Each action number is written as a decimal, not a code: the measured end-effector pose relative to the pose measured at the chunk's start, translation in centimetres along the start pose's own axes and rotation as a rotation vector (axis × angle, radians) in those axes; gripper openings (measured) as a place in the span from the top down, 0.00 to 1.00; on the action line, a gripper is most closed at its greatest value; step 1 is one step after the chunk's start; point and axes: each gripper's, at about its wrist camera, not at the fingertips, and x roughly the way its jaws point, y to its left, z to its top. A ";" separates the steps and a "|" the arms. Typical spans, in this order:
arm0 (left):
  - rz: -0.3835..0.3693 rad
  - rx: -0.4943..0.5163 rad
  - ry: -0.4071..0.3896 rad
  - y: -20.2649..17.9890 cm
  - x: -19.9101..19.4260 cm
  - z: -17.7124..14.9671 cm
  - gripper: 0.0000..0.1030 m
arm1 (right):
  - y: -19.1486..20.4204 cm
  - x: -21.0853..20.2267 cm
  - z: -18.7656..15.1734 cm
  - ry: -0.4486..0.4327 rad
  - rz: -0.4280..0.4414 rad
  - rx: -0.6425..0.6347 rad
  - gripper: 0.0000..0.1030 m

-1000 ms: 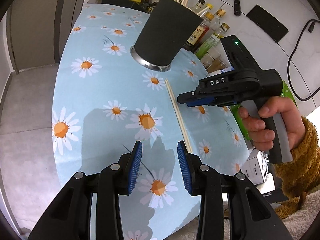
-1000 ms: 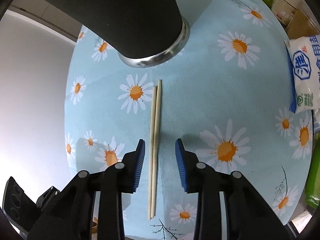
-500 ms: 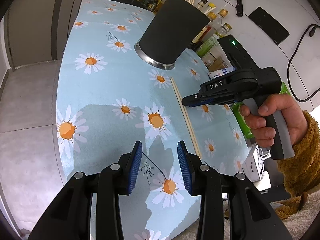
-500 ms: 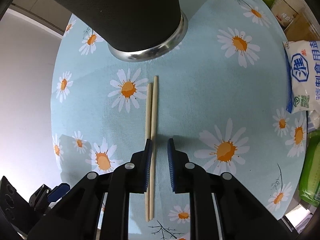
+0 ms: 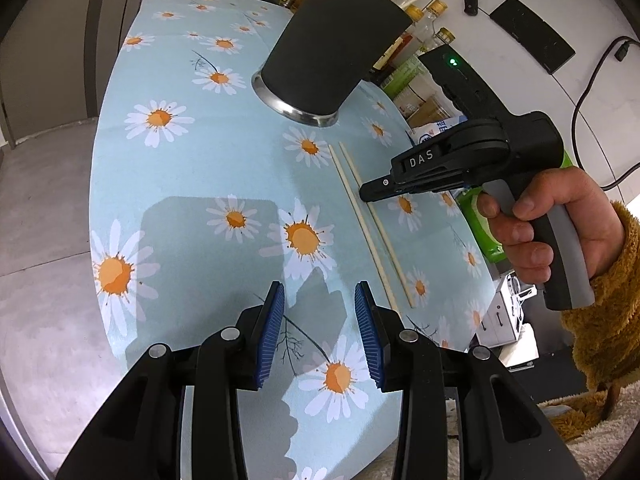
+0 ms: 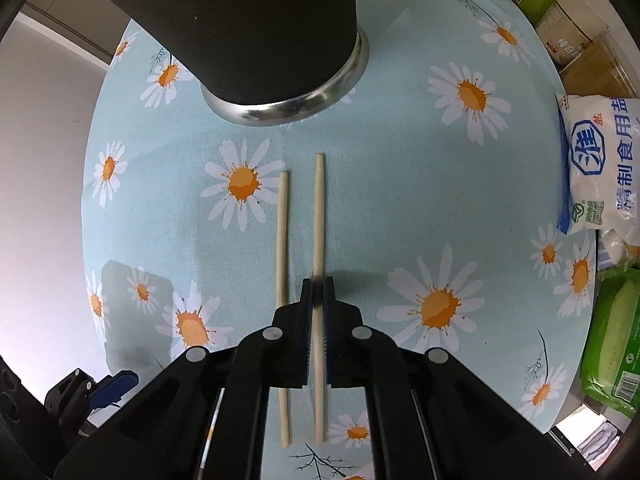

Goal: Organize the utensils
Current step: 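Close the right tool on one wooden chopstick, then grasp the other chopstick with the left tool while the right tool holds its chopstick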

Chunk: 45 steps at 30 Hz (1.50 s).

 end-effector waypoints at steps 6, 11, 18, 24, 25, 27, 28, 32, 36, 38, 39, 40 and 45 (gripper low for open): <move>0.020 0.002 0.006 -0.6 0.5 0.8 0.66 | -1.2 -0.1 0.1 0.007 0.045 0.015 0.95; 0.046 -0.004 0.016 -1.6 1.1 1.6 0.66 | -2.3 -1.1 -0.3 0.003 0.108 -0.004 0.95; 0.121 0.010 0.059 -3.9 3.1 3.2 0.66 | -4.4 -3.4 -1.5 -0.041 0.195 -0.040 0.95; 0.188 0.020 0.112 -5.9 5.7 4.8 0.66 | -6.5 -4.9 -2.1 -0.083 0.249 -0.053 0.95; 0.200 0.017 0.120 -6.1 6.1 5.0 0.66 | -6.8 -5.1 -2.1 -0.087 0.255 -0.055 0.95; 0.223 0.009 0.139 -6.4 7.0 5.6 0.66 | -7.4 -5.3 -2.3 -0.093 0.268 -0.055 0.95; 0.230 0.003 0.146 -6.5 7.3 5.8 0.66 | -7.9 -5.4 -2.3 -0.095 0.275 -0.057 0.95; 0.255 -0.019 0.185 -7.0 8.9 6.4 0.66 | -9.0 -5.6 -2.6 -0.105 0.266 -0.091 0.95; 0.294 -0.035 0.205 -7.4 10.2 7.0 0.68 | -10.5 -6.0 -2.9 -0.108 0.290 -0.104 0.95; 0.318 -0.042 0.211 -7.7 10.7 7.4 0.68 | -11.4 -6.4 -3.1 -0.116 0.289 -0.118 0.95; 0.335 -0.050 0.218 -7.8 11.0 7.6 0.71 | -11.6 -6.4 -3.2 -0.117 0.295 -0.121 0.95; 0.345 -0.054 0.227 -7.8 11.4 7.8 0.77 | -12.0 -6.5 -3.2 -0.115 0.306 -0.126 0.95; 0.411 -0.081 0.262 -7.9 12.8 8.4 0.93 | -13.1 -6.6 -3.2 -0.114 0.347 -0.145 0.95</move>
